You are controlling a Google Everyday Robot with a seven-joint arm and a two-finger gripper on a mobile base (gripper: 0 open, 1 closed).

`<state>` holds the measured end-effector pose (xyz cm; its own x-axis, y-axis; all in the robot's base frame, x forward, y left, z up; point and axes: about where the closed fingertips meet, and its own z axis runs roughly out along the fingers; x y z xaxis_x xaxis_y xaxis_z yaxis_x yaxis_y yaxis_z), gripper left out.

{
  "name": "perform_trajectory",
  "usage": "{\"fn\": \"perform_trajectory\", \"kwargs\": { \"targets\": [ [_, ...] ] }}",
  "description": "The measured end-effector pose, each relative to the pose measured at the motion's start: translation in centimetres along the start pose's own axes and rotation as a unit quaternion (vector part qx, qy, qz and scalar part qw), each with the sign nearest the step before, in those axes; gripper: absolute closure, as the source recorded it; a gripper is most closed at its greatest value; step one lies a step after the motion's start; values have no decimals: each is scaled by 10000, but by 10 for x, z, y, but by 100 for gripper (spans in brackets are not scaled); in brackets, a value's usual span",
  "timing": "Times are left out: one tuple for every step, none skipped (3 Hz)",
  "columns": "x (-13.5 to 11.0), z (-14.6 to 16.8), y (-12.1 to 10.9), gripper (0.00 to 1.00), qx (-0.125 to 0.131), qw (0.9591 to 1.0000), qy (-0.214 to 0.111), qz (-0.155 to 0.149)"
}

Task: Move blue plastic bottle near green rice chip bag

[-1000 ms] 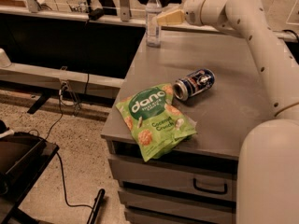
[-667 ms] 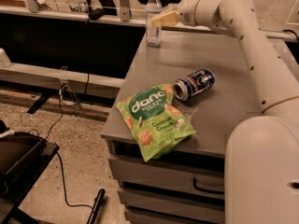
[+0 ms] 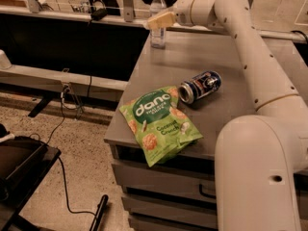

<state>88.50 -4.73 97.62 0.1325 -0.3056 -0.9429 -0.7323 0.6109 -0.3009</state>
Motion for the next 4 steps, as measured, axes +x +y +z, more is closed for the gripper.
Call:
{"fn": "perform_trajectory", "kwargs": {
  "targets": [
    [1, 0, 0, 0, -34, 9999, 82, 115],
    [3, 1, 0, 0, -67, 9995, 148, 272],
    [16, 14, 7, 0, -261, 9987, 141, 423],
    [17, 16, 8, 0, -282, 9986, 122, 419]
  ]
}}
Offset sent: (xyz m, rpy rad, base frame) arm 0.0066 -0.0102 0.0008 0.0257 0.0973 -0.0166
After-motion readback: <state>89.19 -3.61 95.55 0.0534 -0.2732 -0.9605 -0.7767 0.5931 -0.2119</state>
